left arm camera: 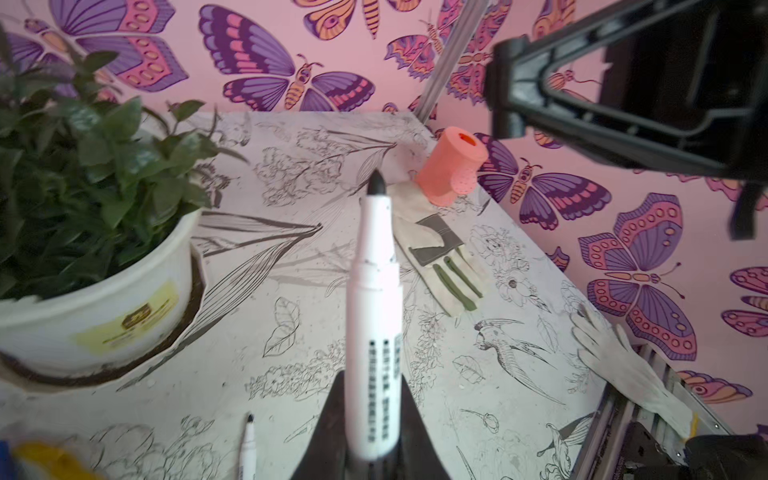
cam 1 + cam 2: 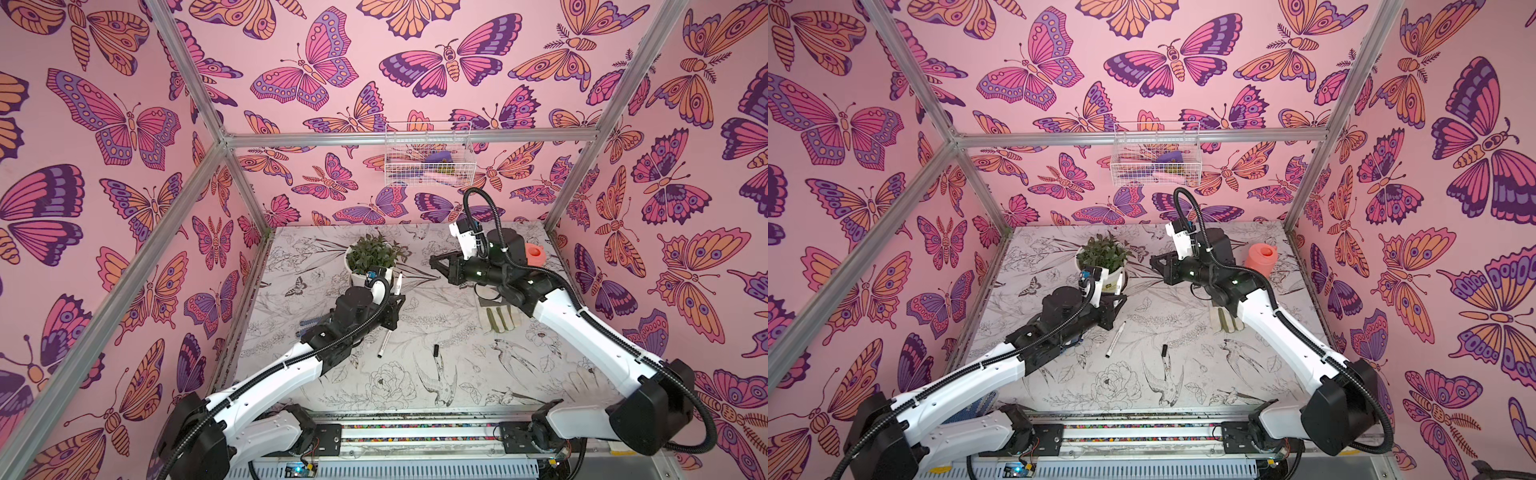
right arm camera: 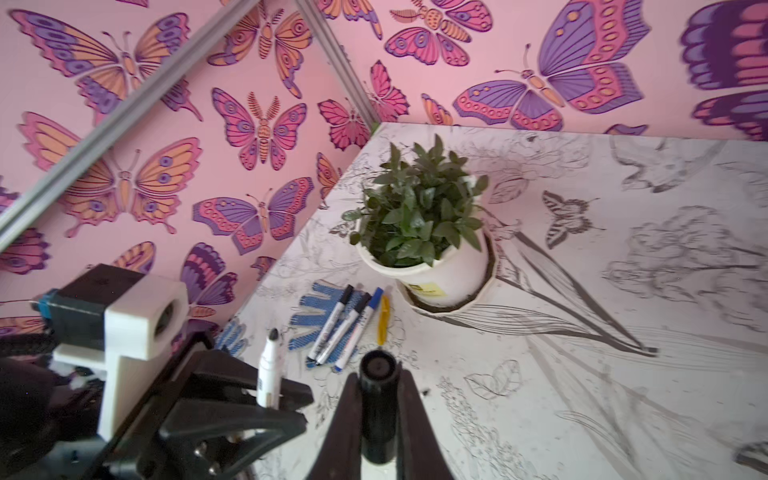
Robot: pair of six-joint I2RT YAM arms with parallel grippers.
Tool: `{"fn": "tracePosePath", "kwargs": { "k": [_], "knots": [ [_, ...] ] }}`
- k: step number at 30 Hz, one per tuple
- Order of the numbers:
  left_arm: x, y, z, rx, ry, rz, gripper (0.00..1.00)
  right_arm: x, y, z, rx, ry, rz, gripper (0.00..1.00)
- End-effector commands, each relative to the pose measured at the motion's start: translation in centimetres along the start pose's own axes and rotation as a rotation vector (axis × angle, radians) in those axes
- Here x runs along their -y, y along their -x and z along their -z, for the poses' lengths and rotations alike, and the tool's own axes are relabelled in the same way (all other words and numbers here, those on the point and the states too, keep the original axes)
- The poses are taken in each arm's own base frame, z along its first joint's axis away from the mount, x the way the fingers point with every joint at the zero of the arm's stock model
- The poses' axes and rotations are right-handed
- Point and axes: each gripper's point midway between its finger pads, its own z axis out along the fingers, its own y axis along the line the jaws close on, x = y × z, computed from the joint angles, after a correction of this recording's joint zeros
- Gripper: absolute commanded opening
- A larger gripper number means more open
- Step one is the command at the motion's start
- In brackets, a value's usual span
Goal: Insert the pens into the pen caps
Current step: 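Lift the black cap above the marker tip with the right gripper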
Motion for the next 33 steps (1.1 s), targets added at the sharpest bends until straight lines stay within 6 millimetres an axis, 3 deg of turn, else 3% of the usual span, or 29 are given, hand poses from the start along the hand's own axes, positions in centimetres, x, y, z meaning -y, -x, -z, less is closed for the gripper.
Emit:
{"fn": "tracePosePath", "kwargs": {
  "k": [1,5,9,15,33],
  "knots": [
    [2.4,0.4,-0.4,0.036,-0.104,-0.083,0.0,-3.2,0.9,-0.1,0.024,0.189,-0.047,0.02],
    [3.0,0.3,-0.7,0.03,-0.117,-0.095,0.0,-4.8,1.1,0.5,0.022,0.26,-0.042,0.03],
    [3.0,0.3,-0.8,0.031,-0.108,-0.102,0.0,-5.2,0.3,0.5,-0.012,0.277,-0.026,0.02],
    [3.5,0.6,-1.0,0.033,-0.123,-0.119,0.0,-5.0,-0.8,0.1,-0.039,0.27,-0.028,0.03],
    [3.5,0.9,-0.8,0.05,-0.118,-0.106,0.0,-3.4,-0.9,-1.1,-0.031,0.208,-0.028,0.03]
  ]
}}
